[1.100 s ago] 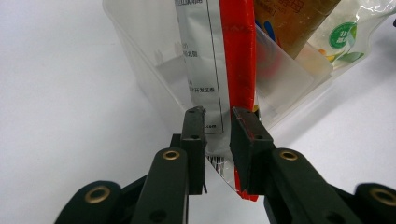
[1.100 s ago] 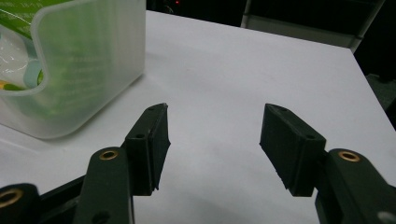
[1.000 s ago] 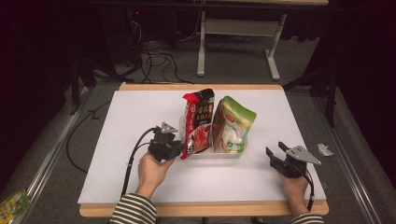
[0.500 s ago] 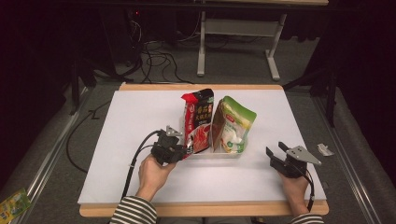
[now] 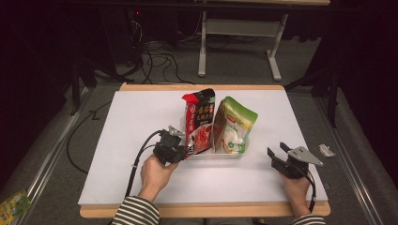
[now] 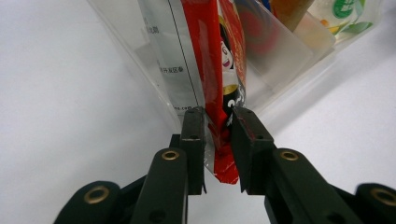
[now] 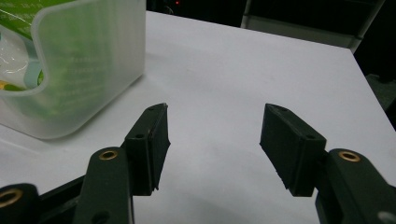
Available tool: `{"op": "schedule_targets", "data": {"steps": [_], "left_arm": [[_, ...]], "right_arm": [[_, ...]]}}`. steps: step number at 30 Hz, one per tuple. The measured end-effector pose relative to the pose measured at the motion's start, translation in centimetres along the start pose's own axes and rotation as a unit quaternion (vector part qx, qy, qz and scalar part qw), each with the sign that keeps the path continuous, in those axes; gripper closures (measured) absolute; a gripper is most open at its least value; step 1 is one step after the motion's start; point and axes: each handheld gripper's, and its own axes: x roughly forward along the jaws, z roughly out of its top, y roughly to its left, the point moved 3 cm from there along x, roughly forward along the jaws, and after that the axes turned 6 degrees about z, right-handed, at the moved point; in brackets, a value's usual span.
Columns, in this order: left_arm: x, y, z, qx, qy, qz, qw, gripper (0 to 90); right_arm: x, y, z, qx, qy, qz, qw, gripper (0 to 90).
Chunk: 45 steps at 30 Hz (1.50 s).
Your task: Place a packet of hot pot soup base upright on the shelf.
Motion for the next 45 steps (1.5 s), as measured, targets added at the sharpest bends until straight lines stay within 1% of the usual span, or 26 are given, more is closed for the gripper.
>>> {"op": "schedule_targets", "data": {"steps": [3, 5, 6, 7, 10, 13, 14, 15, 16, 18, 19, 22, 24, 25, 29, 31, 32, 36, 38, 39, 40, 41, 43, 44, 45], "left_arm": [[0.1, 0.1, 0.2, -0.007, 0.002, -0.001, 1.0, 78.4], [0.2, -0.1, 0.4, -0.006, 0.002, 0.006, 1.0, 80.3], [0.2, -0.1, 0.4, -0.006, 0.002, 0.006, 1.0, 80.8], [0.2, -0.2, 0.4, 0.001, 0.005, 0.01, 0.9999, 80.8], [0.1, -0.5, 0.6, 0.006, 0.006, 0.011, 0.9999, 82.3], [0.0, -1.0, 0.6, 0.007, -0.003, -0.005, 1.0, 82.9], [0.0, -1.3, 0.6, 0.007, -0.007, -0.006, 0.9999, 82.9], [0.0, -1.4, 0.7, 0.011, -0.006, -0.006, 0.9999, 83.0], [0.1, -1.5, 0.7, 0.01, -0.006, -0.006, 0.9999, 83.1], [0.3, -1.4, 0.8, 0.013, -0.002, -0.005, 0.9999, 83.4], [0.5, -1.3, 0.9, 0.015, -0.001, 0.003, 0.9999, 83.7], [0.7, -1.1, 0.9, 0.017, 0.004, 0.009, 0.9998, 84.1], [1.1, -0.7, 0.8, 0.02, 0.008, 0.022, 0.9995, 84.5], [1.3, -0.4, 0.7, 0.013, 0.008, 0.017, 0.9997, 84.6], [1.5, -0.2, 0.7, 0.01, 0.01, 0.017, 0.9998, 84.9], [1.6, -0.3, 0.7, 0.009, 0.011, 0.019, 0.9997, 85.0], [1.7, -0.3, 0.7, 0.013, 0.015, 0.021, 0.9996, 85.2], [1.9, -0.3, 0.5, 0.015, 0.017, 0.026, 0.9994, 86.4], [2.2, -0.3, 0.4, 0.015, 0.022, 0.027, 0.9993, 86.7], [2.6, -0.4, 0.3, 0.018, 0.032, 0.028, 0.9989, 86.9], [2.8, -0.4, 0.2, 0.018, 0.033, 0.029, 0.9989, 87.3], [2.9, -0.4, 0.2, 0.012, 0.029, 0.027, 0.9991, 87.3], [2.9, -0.3, 0.1, 0.006, 0.029, 0.018, 0.9994, 87.3], [2.8, -0.2, 0.0, 0.002, 0.021, 0.015, 0.9997, 86.9], [2.8, -0.2, 0.0, 0.002, 0.021, 0.015, 0.9997, 86.5]], "right_arm": [[0.0, 0.0, 0.0, -0.003, 0.002, -0.001, 1.0, 42.3], [0.1, 0.0, 0.0, -0.005, 0.001, 0.0, 1.0, 42.3], [0.1, 0.0, 0.0, -0.005, 0.001, 0.0, 1.0, 42.3], [0.0, 0.0, 0.0, -0.004, 0.002, -0.001, 1.0, 42.3], [0.1, 0.0, 0.0, -0.004, 0.002, -0.001, 1.0, 42.4], [0.1, 0.0, 0.0, -0.007, 0.002, -0.001, 1.0, 42.3], [0.1, 0.0, 0.0, -0.006, 0.002, -0.001, 1.0, 42.3], [0.1, 0.0, 0.0, -0.006, 0.002, -0.001, 1.0, 42.3], [0.1, 0.0, 0.0, -0.005, 0.003, -0.001, 1.0, 42.3], [0.1, 0.0, 0.0, -0.007, 0.003, -0.001, 1.0, 42.3], [0.1, 0.0, 0.0, -0.003, 0.005, 0.0, 1.0, 42.3], [0.1, 0.0, 0.0, -0.005, 0.005, 0.0, 1.0, 42.3], [0.1, 0.0, 0.0, -0.003, 0.005, 0.0, 1.0, 42.3], [0.1, 0.0, 0.0, -0.003, 0.005, 0.0, 1.0, 42.3], [0.1, 0.1, 0.0, -0.001, 0.007, 0.0, 1.0, 42.3], [0.1, 0.1, 0.0, -0.005, 0.007, -0.002, 1.0, 42.3], [0.2, 0.1, 0.0, -0.005, 0.007, -0.002, 1.0, 42.3], [0.2, 0.1, 0.0, -0.006, 0.008, -0.001, 1.0, 42.3], [0.2, 0.1, 0.0, -0.005, 0.008, -0.001, 1.0, 42.3], [0.2, 0.1, 0.0, -0.009, 0.008, -0.001, 0.9999, 42.3], [0.2, 0.1, 0.0, -0.008, 0.008, -0.001, 0.9999, 42.3], [0.2, 0.1, 0.0, -0.008, 0.008, -0.001, 0.9999, 42.3], [0.1, 0.1, 0.0, -0.006, 0.007, -0.002, 1.0, 42.2], [0.2, 0.1, 0.0, -0.005, 0.007, -0.001, 1.0, 42.2], [0.2, 0.1, 0.0, -0.005, 0.007, -0.001, 1.0, 42.2]]}}
